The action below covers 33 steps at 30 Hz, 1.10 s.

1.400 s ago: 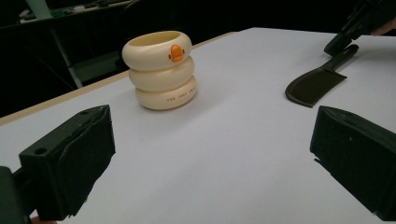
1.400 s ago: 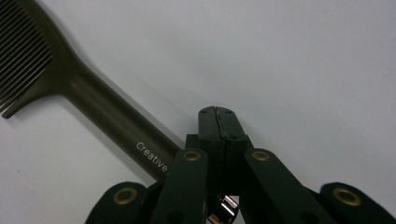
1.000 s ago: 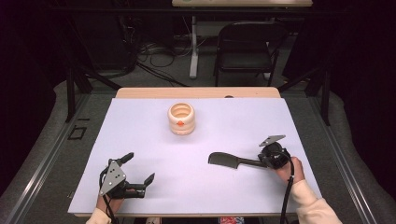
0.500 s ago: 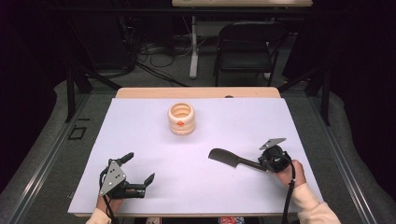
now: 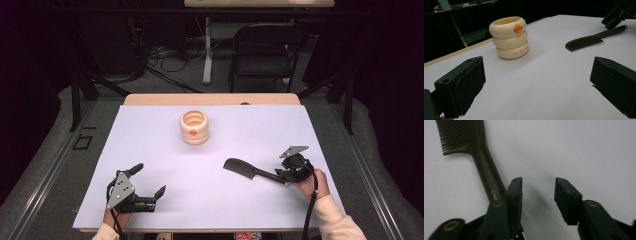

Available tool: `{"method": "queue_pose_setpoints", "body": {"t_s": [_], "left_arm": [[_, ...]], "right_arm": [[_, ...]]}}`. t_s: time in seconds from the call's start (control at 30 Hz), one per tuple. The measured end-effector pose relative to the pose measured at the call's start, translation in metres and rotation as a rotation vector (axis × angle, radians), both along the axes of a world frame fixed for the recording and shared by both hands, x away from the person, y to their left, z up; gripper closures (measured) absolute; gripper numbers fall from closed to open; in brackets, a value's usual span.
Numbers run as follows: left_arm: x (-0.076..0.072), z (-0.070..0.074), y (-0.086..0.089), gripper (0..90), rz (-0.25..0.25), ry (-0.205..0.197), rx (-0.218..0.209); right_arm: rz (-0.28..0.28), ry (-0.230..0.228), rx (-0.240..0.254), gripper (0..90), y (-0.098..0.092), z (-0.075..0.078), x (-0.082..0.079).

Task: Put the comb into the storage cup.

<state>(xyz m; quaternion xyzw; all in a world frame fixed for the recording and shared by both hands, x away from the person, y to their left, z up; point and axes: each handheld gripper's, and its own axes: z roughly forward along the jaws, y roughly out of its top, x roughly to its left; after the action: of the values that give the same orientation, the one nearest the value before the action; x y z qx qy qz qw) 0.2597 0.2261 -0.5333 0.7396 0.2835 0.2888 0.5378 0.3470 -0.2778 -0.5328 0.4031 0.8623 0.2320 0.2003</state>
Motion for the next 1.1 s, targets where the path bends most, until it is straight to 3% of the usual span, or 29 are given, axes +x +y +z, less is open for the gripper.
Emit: {"method": "queue_pose_setpoints", "body": {"t_s": [0.33, 0.57, 1.1], "left_arm": [[0.000, 0.000, 0.000, 0.0, 0.001, 0.000, 0.001], [0.000, 0.000, -0.001, 0.0, 0.000, 0.001, 0.002], [0.001, 0.000, 0.000, 0.0, 0.002, 0.002, 0.002]], "right_arm": [[0.048, -0.016, 0.009, 31.3, 0.003, 0.012, 0.004], [0.086, -0.001, 0.000, 19.0, 0.007, 0.017, 0.005], [0.154, 0.014, -0.015, 1.4, 0.022, 0.024, 0.006]]}}
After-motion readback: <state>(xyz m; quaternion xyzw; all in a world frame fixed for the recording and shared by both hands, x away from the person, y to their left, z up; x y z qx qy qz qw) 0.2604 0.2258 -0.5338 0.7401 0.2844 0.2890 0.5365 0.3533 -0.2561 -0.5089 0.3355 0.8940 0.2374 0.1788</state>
